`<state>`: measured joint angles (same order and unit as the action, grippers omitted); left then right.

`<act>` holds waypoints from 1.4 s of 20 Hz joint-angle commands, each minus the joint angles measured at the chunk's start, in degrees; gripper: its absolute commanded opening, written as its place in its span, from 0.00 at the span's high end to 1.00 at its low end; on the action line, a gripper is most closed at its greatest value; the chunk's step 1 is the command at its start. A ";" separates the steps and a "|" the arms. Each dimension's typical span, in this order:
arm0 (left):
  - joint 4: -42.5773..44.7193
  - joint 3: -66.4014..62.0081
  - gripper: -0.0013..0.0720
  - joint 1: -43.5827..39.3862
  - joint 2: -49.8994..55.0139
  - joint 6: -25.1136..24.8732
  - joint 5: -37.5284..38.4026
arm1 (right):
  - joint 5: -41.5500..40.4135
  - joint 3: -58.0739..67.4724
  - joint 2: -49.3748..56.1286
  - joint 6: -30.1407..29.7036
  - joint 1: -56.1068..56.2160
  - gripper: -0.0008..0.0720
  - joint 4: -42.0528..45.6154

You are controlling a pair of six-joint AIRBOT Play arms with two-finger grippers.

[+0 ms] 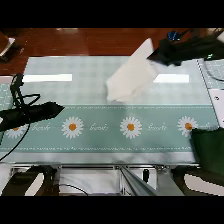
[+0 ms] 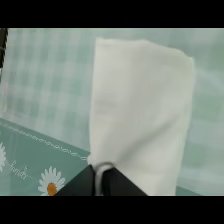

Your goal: Fold the shirts.

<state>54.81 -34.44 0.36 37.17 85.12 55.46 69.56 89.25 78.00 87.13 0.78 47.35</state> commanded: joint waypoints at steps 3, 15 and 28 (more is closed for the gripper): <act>0.02 0.02 0.96 -0.02 0.04 -0.02 0.00 | 10.21 9.20 -5.77 6.16 -14.47 0.96 7.67; 0.02 0.02 0.96 -0.02 0.04 -0.04 -2.03 | 30.91 8.41 -16.85 14.56 -42.93 0.96 22.36; 0.00 0.02 0.96 -0.02 0.04 -2.01 -2.62 | 36.74 -14.29 -36.92 7.63 -70.05 0.96 43.08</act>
<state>54.81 -34.44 0.36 37.17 83.35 52.88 105.73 79.85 44.99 99.02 -62.61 82.41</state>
